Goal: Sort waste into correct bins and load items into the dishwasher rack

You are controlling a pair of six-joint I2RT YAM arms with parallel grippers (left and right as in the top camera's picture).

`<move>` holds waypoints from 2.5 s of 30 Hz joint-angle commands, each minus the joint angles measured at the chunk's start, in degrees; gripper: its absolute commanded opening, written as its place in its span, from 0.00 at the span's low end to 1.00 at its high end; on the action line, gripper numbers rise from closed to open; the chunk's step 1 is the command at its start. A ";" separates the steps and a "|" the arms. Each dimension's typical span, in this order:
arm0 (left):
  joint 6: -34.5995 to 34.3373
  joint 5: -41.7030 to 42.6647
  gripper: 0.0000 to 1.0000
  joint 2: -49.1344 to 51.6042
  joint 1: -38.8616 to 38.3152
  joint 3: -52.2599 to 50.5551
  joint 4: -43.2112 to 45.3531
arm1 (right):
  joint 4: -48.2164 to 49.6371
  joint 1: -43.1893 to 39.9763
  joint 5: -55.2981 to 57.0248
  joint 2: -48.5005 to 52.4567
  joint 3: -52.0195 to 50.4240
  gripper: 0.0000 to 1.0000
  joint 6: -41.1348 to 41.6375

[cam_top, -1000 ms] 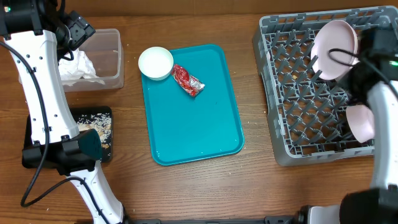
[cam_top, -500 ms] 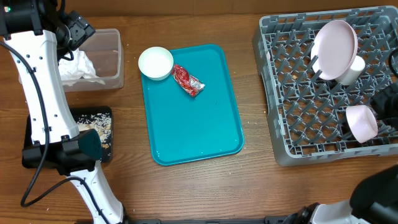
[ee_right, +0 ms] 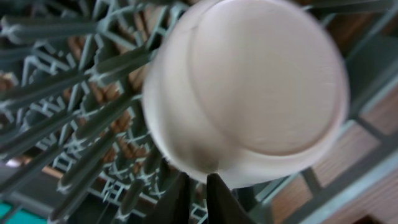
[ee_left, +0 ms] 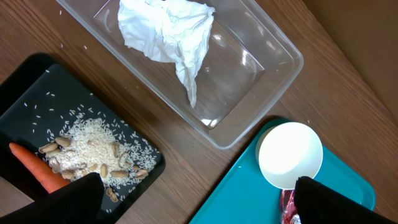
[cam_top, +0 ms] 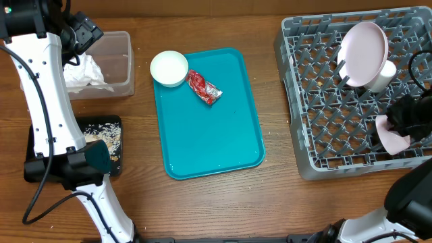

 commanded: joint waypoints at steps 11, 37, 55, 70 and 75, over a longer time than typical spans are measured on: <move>1.14 0.22 1.00 0.57 -0.13 -0.07 -0.11 | -1.40 -2.05 -5.51 -4.22 4.00 0.04 -4.61; 1.11 0.22 1.00 0.57 -0.13 -0.07 -0.11 | 0.17 -7.28 1.77 0.55 3.28 0.06 0.87; 1.14 0.22 1.00 0.57 -0.13 -0.07 -0.11 | 3.41 -5.33 1.09 0.55 -3.30 0.07 0.76; 1.14 0.22 1.00 0.57 -0.13 -0.07 -0.11 | -4.24 -5.25 -11.98 -2.45 1.09 0.14 -2.73; 1.14 0.24 1.00 0.57 -0.13 -0.07 -0.11 | -6.45 -4.44 -26.67 -6.49 1.11 0.32 -11.21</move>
